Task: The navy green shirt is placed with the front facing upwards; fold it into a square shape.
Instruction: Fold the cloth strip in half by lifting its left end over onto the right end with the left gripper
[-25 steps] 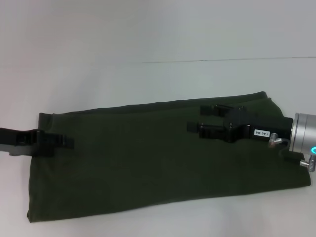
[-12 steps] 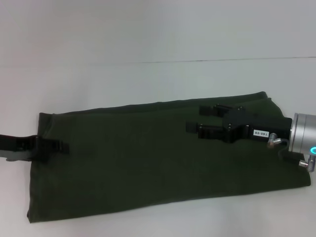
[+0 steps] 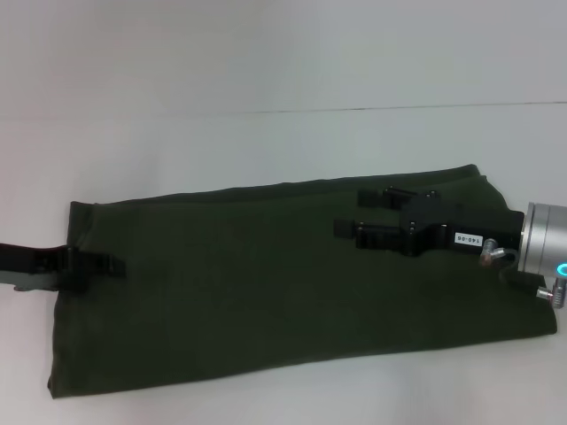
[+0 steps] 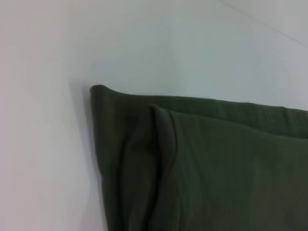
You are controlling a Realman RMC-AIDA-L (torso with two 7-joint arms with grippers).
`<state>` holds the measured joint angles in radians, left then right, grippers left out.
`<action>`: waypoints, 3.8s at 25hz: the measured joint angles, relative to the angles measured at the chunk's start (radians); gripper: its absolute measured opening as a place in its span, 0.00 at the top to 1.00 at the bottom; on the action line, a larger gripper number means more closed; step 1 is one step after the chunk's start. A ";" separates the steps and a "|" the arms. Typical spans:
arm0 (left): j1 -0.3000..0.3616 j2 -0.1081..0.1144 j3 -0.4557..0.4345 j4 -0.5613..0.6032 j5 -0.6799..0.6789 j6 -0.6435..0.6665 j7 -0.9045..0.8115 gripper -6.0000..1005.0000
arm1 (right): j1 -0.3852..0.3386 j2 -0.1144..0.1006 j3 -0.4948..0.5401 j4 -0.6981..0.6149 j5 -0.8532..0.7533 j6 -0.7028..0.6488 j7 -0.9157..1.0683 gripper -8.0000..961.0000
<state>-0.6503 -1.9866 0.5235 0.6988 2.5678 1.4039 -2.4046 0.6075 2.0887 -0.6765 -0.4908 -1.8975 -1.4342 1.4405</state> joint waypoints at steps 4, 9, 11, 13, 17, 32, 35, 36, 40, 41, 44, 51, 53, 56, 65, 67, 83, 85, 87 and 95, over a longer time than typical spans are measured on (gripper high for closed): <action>0.000 0.001 -0.001 0.010 0.006 -0.010 -0.012 0.20 | 0.000 -0.001 0.000 0.000 0.000 0.000 0.000 0.08; 0.000 0.000 -0.001 0.031 0.024 -0.009 -0.025 0.20 | 0.000 -0.001 0.000 0.000 0.000 0.000 0.000 0.08; -0.001 0.001 -0.004 0.034 0.025 -0.005 -0.026 0.20 | 0.000 -0.001 0.000 0.000 0.000 0.000 0.000 0.08; -0.001 0.004 -0.007 0.044 0.023 0.008 -0.028 0.20 | 0.000 -0.001 0.000 0.000 0.000 0.000 0.000 0.08; -0.002 0.004 -0.010 0.059 0.018 0.025 -0.029 0.20 | 0.001 -0.001 0.000 0.000 0.000 0.000 0.000 0.08; -0.001 0.001 -0.015 0.060 0.020 0.020 -0.034 0.20 | 0.002 -0.001 0.000 0.000 0.000 0.001 -0.003 0.08; -0.002 0.010 -0.037 0.091 0.016 0.063 -0.041 0.20 | 0.001 -0.001 0.000 -0.001 0.000 0.003 -0.002 0.08; -0.002 0.011 -0.041 0.109 0.017 0.074 -0.043 0.20 | 0.000 -0.001 0.000 -0.001 0.000 0.004 -0.002 0.08; 0.001 0.013 -0.042 0.160 0.047 0.092 -0.074 0.20 | 0.000 -0.001 0.000 -0.001 0.000 0.011 -0.002 0.08; 0.001 0.014 -0.042 0.161 0.057 0.092 -0.080 0.20 | 0.000 -0.001 0.000 0.000 0.000 0.013 -0.002 0.08; 0.001 0.014 -0.039 0.159 0.087 0.088 -0.086 0.20 | 0.000 -0.001 0.000 0.000 0.000 0.015 -0.002 0.08; 0.001 0.005 -0.032 0.146 0.102 0.056 -0.088 0.19 | 0.001 -0.001 0.000 0.000 0.000 0.015 -0.001 0.08; 0.000 0.005 -0.018 0.129 0.102 0.038 -0.088 0.19 | 0.001 -0.001 0.000 0.000 0.000 0.015 -0.001 0.08; -0.003 0.005 0.004 0.106 0.103 0.016 -0.089 0.19 | 0.001 -0.001 -0.001 0.000 0.000 0.015 -0.001 0.08; 0.000 0.002 0.026 0.102 0.103 -0.018 -0.090 0.19 | 0.002 -0.001 -0.006 0.000 0.000 0.015 0.000 0.08; 0.002 0.001 0.026 0.104 0.104 -0.027 -0.090 0.18 | 0.002 -0.001 -0.006 0.000 0.000 0.015 0.000 0.08; -0.001 -0.011 0.043 0.100 0.132 -0.063 -0.093 0.16 | 0.002 0.000 -0.006 0.000 0.000 0.015 0.000 0.08; -0.004 -0.013 0.043 0.096 0.132 -0.061 -0.093 0.16 | 0.001 0.000 -0.006 0.000 0.000 0.015 0.000 0.08; -0.005 -0.013 0.043 0.090 0.132 -0.061 -0.093 0.16 | 0.002 0.000 -0.006 0.000 0.000 0.015 0.000 0.08; -0.007 -0.013 0.044 0.083 0.131 -0.057 -0.093 0.16 | 0.001 0.000 -0.007 0.000 0.000 0.015 0.000 0.08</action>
<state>-0.6573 -1.9992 0.5676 0.7822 2.6985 1.3467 -2.4973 0.6089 2.0892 -0.6840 -0.4909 -1.8976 -1.4189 1.4404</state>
